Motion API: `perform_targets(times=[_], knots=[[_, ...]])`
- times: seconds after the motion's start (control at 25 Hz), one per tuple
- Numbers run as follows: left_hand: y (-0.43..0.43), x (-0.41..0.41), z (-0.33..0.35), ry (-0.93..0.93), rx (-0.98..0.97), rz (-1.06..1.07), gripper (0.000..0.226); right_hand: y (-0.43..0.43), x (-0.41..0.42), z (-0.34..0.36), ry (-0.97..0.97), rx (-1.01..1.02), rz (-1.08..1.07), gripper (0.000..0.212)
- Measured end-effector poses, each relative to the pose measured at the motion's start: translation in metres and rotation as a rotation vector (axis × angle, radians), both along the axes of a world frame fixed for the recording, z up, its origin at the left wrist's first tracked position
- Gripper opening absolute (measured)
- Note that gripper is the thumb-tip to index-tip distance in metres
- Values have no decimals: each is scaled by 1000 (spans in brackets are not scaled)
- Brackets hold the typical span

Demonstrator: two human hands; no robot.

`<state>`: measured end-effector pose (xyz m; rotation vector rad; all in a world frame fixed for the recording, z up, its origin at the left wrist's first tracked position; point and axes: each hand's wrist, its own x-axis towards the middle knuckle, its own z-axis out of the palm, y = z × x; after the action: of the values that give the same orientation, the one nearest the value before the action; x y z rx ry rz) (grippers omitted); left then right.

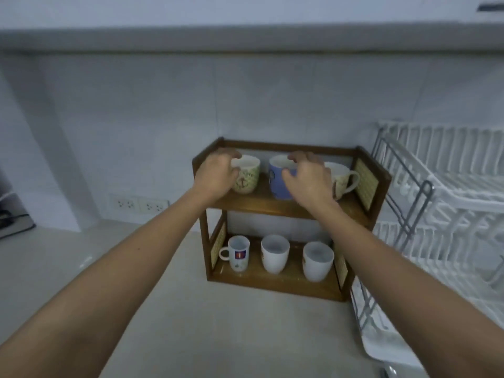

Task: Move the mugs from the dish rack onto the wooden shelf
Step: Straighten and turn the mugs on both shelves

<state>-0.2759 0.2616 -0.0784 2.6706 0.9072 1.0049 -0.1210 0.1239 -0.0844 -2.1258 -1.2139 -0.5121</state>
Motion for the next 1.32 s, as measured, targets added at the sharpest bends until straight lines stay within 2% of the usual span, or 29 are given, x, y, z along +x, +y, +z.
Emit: perform_targets(times=[0.12,0.2,0.28,0.36,0.48,0.64,0.72,0.84,1.08,1.2,1.24,1.32], knots=[[26,17,27,434,45,-15,58,33,16,40,78,-451,-141,71],[34,30,30,582,54,-16,62,50,18,43,94,-618,-189,84],[41,43,29,674,99,-34,62,63,21,39,64,-705,-210,89],[49,51,29,690,55,-103,64,70,29,41,8,-750,-189,87],[59,56,32,677,-124,-191,68,67,44,51,94,-816,15,89],[71,57,37,713,-110,-201,67,64,57,66,129,-895,203,85],[76,58,38,726,-88,-201,67,66,62,66,139,-892,173,84],[80,58,39,727,-83,-190,74,69,63,64,-13,-943,7,90],[81,60,44,796,-17,-139,83,59,62,60,36,-868,150,100],[66,69,49,749,-28,-171,93,42,76,75,177,-776,141,85],[56,75,49,689,-91,-250,95,36,86,81,185,-756,87,76],[28,92,43,624,-214,-401,90,22,102,81,118,-856,-79,71]])
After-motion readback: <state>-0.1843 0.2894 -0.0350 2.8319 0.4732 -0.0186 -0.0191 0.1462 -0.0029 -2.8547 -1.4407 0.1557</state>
